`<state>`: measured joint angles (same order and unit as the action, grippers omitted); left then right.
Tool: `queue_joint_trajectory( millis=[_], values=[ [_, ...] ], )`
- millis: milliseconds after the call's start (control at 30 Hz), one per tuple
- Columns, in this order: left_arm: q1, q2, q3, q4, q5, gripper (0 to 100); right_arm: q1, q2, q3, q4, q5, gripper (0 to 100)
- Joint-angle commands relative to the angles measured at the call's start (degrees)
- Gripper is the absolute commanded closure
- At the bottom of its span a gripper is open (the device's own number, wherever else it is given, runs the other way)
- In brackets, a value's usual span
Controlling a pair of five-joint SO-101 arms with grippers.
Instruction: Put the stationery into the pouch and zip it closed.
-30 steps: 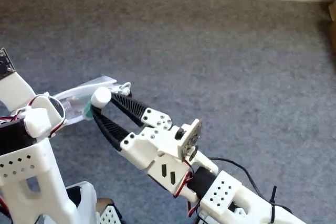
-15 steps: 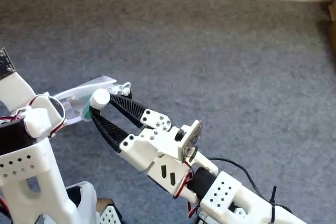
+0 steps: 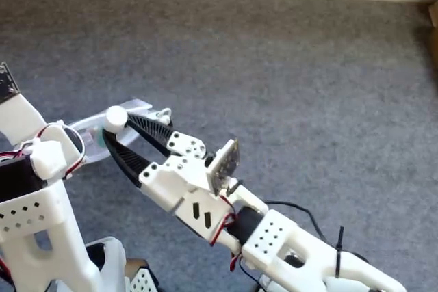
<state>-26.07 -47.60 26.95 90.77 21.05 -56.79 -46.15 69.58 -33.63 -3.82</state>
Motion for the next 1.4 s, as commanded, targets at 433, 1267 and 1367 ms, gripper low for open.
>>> queue_joint_trajectory(
  millis=[433,1267,1367],
  values=[
    [0.75,-0.31,0.04,-1.32,-0.7,99,1.71,5.41,-4.09,-5.93,10.29,99.1],
    [0.75,-0.31,0.04,-1.32,-0.7,99,1.98,-3.12,3.91,-5.93,10.64,84.0],
    [0.75,-0.31,0.04,-1.32,-0.7,99,1.98,-7.6,6.46,-3.3,10.64,84.0]
  ],
)
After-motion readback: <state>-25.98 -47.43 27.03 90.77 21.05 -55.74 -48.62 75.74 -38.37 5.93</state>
